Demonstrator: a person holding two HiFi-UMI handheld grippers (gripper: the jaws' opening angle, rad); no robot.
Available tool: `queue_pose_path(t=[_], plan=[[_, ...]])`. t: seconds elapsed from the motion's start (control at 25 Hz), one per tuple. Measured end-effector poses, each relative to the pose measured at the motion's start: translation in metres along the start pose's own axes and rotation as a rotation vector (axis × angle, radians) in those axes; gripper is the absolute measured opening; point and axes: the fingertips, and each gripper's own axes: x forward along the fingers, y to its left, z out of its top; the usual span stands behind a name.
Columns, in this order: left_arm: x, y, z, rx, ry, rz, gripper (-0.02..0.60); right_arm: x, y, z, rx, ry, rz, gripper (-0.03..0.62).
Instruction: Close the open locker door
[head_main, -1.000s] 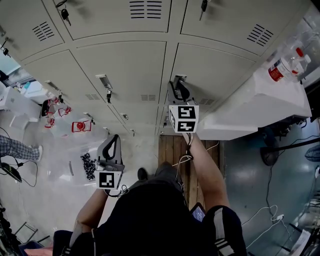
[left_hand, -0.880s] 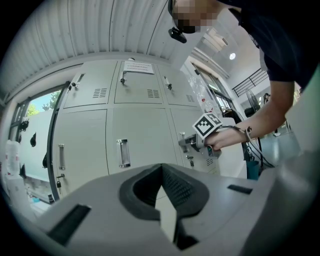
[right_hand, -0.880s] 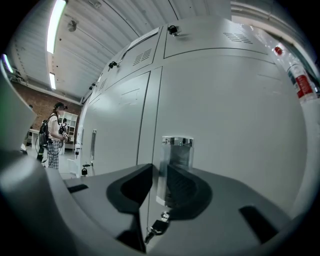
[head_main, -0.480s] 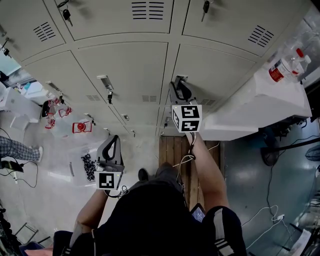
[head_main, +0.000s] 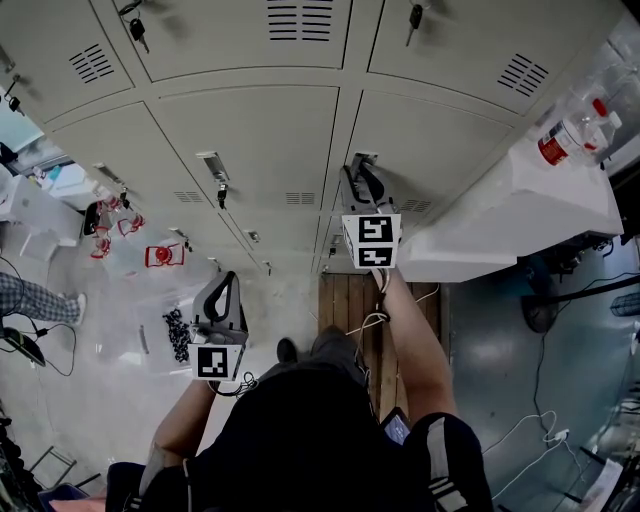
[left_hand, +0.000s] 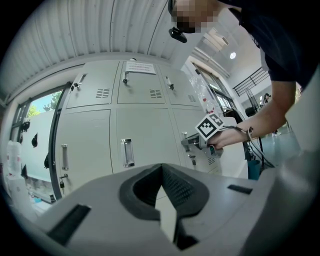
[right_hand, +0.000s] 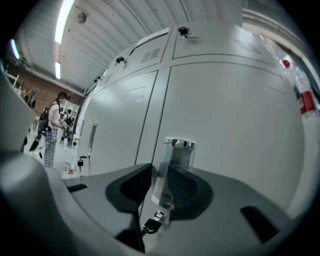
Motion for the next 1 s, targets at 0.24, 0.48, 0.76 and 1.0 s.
queue_pose_path(t=[0.24,0.48,0.76,1.0], plan=[[-0.001,0.004,0.0,0.015,-0.008,-0.005,0.003,-0.003,0.002,0.002,-0.09,-0.003,-0.061,0.118],[0.001,0.003,-0.001,0.009,-0.006,-0.012,0.003,-0.006,0.002,0.001,-0.161,-0.003,-0.098,0.124],[0.001,0.003,-0.001,0.015,-0.01,-0.021,0.003,-0.01,0.003,0.002,-0.154,-0.012,-0.094,0.127],[0.0,0.003,-0.001,0.011,-0.006,-0.023,0.003,-0.011,0.004,0.0,-0.179,-0.002,-0.102,0.129]])
